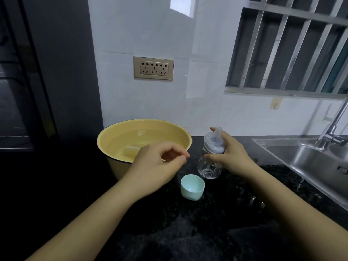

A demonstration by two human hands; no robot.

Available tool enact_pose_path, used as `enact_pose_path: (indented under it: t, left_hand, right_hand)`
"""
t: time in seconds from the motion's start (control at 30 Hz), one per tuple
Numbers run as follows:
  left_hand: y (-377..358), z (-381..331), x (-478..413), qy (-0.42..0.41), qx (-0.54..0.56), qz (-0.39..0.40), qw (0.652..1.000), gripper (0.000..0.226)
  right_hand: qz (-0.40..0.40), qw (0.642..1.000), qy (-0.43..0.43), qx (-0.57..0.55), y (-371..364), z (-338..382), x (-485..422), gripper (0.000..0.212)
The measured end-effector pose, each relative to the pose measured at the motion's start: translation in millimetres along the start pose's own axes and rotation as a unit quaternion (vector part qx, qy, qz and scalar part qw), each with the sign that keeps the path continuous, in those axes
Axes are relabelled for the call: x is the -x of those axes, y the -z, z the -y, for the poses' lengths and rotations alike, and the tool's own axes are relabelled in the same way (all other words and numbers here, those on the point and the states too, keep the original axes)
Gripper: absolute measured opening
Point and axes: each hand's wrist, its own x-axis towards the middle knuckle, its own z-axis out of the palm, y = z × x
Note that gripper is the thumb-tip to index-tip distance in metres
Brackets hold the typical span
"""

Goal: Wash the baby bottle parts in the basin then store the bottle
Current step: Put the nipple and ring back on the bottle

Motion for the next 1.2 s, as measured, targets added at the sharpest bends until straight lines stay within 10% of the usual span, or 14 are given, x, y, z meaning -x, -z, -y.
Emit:
enact_pose_path:
  t: [0.57, 1.2]
  left_hand:
    - [-15, -13, 18, -0.077, 0.031, -0.014, 0.996, 0.102]
    - [33, 32, 86, -0.029, 0.026, -0.023, 0.999, 0.089]
  right_hand:
    - [0.117, 0.987, 0.098, -0.051, 18, 100, 60, 0.069]
    - [0.224, 0.958, 0.128, -0.124, -64, 120, 94, 0.054]
